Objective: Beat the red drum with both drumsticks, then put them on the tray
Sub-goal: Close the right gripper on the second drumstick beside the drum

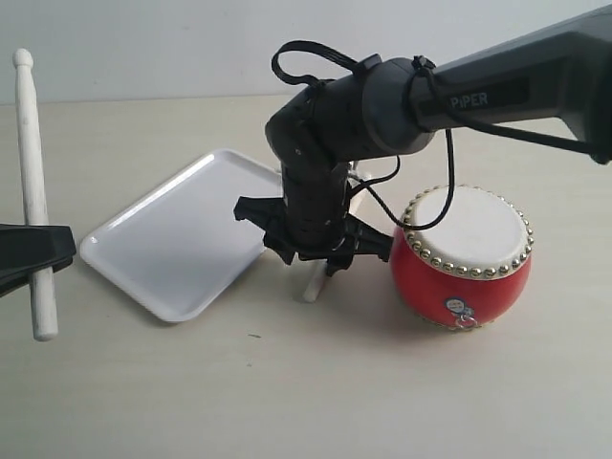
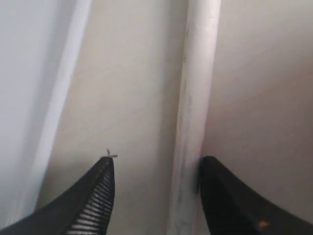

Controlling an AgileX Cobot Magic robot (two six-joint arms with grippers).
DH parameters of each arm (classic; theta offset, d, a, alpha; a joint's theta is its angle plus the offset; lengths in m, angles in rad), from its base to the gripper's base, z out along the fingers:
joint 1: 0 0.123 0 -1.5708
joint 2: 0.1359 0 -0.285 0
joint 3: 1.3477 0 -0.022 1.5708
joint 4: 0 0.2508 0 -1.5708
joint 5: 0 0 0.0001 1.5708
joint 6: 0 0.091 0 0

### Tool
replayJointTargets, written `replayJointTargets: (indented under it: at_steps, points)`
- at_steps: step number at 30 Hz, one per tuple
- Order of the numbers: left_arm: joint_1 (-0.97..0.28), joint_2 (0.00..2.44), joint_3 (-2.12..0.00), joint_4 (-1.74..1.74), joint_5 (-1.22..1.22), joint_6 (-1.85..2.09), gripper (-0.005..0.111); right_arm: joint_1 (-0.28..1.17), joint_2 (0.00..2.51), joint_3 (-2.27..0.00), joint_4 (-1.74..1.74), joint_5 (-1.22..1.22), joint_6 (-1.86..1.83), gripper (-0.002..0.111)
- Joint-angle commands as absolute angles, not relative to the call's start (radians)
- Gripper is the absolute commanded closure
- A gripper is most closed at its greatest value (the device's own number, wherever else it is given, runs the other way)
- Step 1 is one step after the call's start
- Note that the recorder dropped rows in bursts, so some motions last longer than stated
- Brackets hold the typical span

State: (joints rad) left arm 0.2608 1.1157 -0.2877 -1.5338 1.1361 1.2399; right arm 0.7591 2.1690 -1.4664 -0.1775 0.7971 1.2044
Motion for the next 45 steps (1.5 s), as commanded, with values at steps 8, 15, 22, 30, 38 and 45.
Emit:
replayJointTargets:
  at_steps: [8,15,22,30,38,45]
  points:
    - [0.258,1.110,-0.274,-1.558,1.154,1.255,0.107,0.756,2.186,-1.531,-0.265,0.875,1.236,0.057]
    - [0.258,1.110,-0.274,-1.562,1.154,1.260,0.107,0.756,2.205,-1.531,-0.263,0.880,1.242,0.057]
    - [0.258,1.110,-0.274,-1.568,1.154,1.273,0.107,0.756,2.224,-1.531,-0.265,0.885,1.242,0.057]
    - [0.258,1.110,-0.274,-1.574,1.154,1.277,0.107,0.756,2.230,-1.531,-0.272,0.889,1.242,0.075]
    - [0.258,1.110,-0.274,-1.577,1.125,1.277,0.107,0.756,2.210,-1.531,-0.281,0.932,1.221,0.101]
    - [0.258,1.112,-0.274,-1.577,1.087,1.277,0.107,0.756,2.101,-1.531,-0.304,0.980,1.158,0.108]
